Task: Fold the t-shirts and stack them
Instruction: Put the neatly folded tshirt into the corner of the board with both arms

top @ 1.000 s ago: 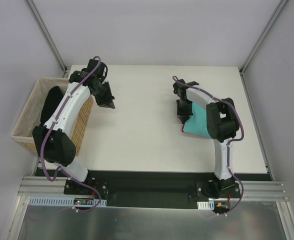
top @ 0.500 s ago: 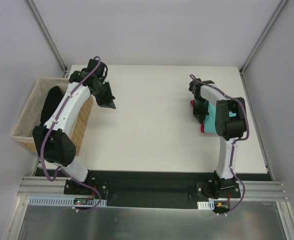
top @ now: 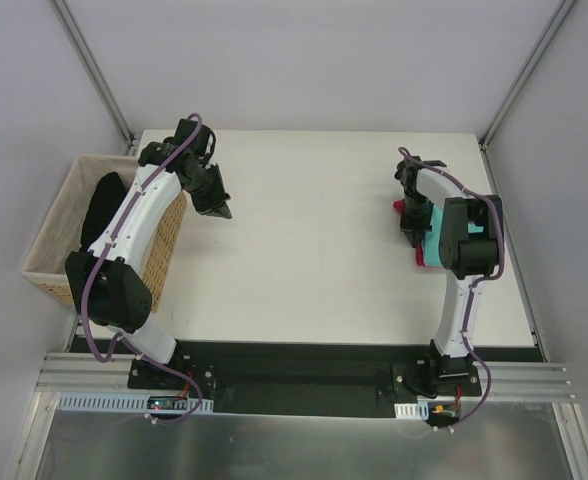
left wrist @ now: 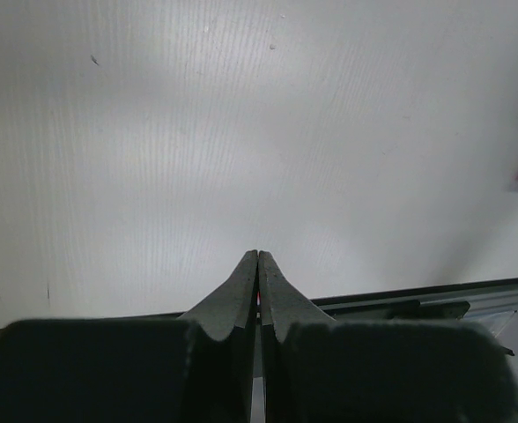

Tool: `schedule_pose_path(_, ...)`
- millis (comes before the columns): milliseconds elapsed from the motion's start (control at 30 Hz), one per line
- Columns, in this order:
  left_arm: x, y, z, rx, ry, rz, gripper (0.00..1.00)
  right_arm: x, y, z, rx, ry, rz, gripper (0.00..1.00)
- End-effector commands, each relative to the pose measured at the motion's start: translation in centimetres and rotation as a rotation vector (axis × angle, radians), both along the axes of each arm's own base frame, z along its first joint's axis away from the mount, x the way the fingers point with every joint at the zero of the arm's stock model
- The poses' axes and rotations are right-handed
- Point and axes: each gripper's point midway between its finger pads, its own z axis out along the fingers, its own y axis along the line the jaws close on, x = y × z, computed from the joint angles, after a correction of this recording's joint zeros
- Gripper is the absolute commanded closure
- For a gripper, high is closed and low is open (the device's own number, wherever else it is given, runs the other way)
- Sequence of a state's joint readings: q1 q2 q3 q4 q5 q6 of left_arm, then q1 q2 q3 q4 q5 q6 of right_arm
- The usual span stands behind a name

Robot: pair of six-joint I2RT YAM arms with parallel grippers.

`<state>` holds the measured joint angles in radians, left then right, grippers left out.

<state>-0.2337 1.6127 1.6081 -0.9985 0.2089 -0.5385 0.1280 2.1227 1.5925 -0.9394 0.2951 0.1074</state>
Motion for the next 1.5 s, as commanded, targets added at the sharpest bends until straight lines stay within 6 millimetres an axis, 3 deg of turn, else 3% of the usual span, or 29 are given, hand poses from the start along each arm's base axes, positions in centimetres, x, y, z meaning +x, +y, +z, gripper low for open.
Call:
schedule_pose_path(0,-0.2,0.2,0.7,-0.017,-0.018,0.008,1.0,0.7,-1.4,1.9,-0.001,-0.033,-0.033,0.99)
schedule_pose_path(433,1.1,-0.2,1.4,-0.025,-0.029,-0.006,1.0,0.5,-5.4,1.6,-0.005,-0.016,-0.127,0.99)
schedule_pose_path(667,1.3,-0.3,1.2,-0.029,-0.022,-0.006,1.0,0.5,-6.2,1.2,0.003,-0.01,-0.152,0.99)
schedule_pose_path(1067,1.5,-0.2,0.9,-0.017,-0.015,-0.002,1.0,0.7,-5.8,0.7,0.027,0.0,-0.157,0.99)
schedule_pose_path(1333,1.6,-0.2,0.8,-0.014,-0.015,-0.004,1.0,1.8,-4.5,2.3,0.083,-0.065,-0.139,0.99)
schedule_pose_path(1467,1.6,0.0,1.1,-0.006,-0.028,-0.007,1.0,2.8,-3.6,4.0,0.089,-0.116,-0.109,0.84)
